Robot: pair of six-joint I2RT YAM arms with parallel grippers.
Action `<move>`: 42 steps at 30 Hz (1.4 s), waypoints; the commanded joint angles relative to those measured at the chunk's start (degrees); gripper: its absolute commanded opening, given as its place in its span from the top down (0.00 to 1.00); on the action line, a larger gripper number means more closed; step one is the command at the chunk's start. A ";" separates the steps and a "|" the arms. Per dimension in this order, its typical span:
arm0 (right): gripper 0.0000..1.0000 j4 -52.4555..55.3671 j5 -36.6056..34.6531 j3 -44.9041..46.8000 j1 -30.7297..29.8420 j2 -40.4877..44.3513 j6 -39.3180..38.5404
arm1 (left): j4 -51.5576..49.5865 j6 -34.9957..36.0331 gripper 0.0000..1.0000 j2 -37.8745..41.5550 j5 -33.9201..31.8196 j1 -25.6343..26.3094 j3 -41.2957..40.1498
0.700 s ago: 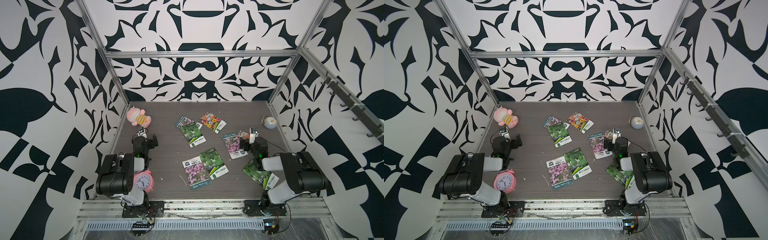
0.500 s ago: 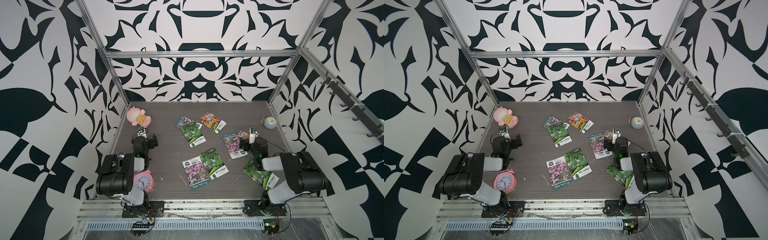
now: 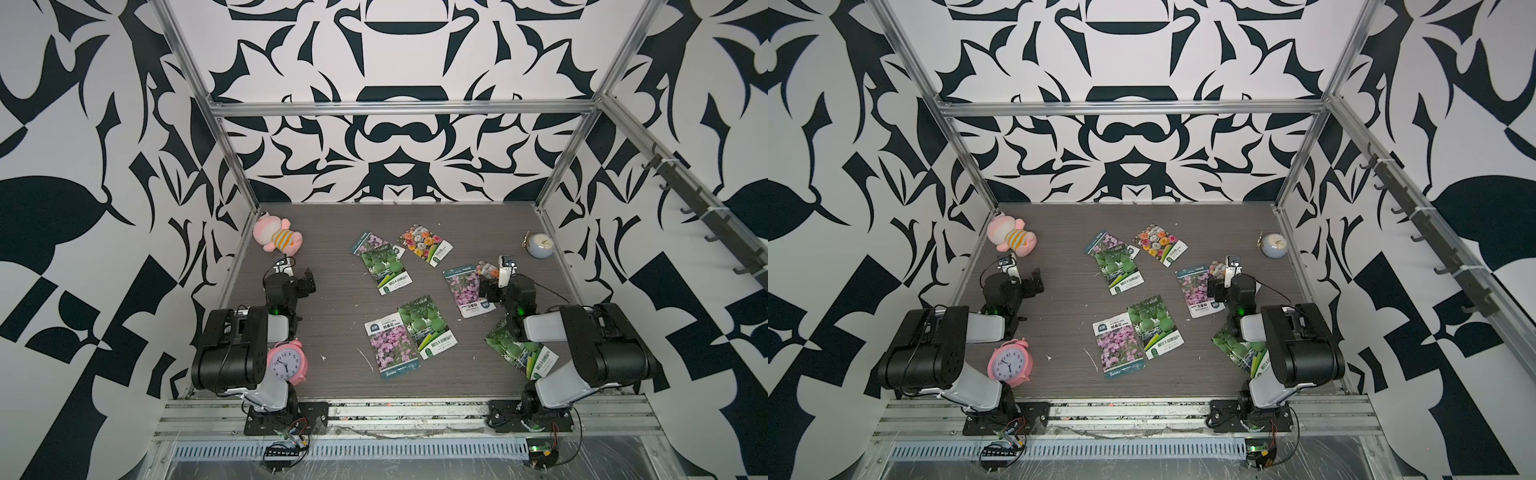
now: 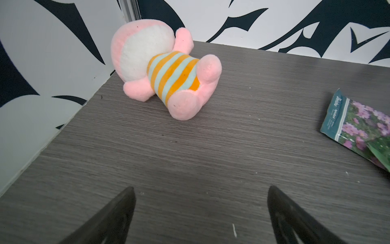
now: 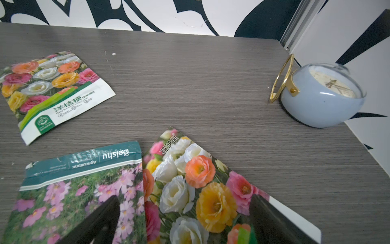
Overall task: Arrange the seed packets in a row
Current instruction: Pick up the seed packet from the center of the board.
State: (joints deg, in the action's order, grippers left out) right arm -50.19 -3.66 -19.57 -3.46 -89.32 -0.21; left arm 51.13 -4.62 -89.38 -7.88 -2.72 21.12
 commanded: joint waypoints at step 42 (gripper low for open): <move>0.08 73.10 25.51 -32.52 -6.22 21.34 29.04 | -79.87 -42.61 0.00 36.06 28.35 0.82 19.87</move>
State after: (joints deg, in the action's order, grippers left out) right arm 18.02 15.07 -49.89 -6.52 -66.63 25.45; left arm -23.05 -42.30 -55.18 13.43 -2.52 44.34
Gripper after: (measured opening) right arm 0.923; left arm 0.998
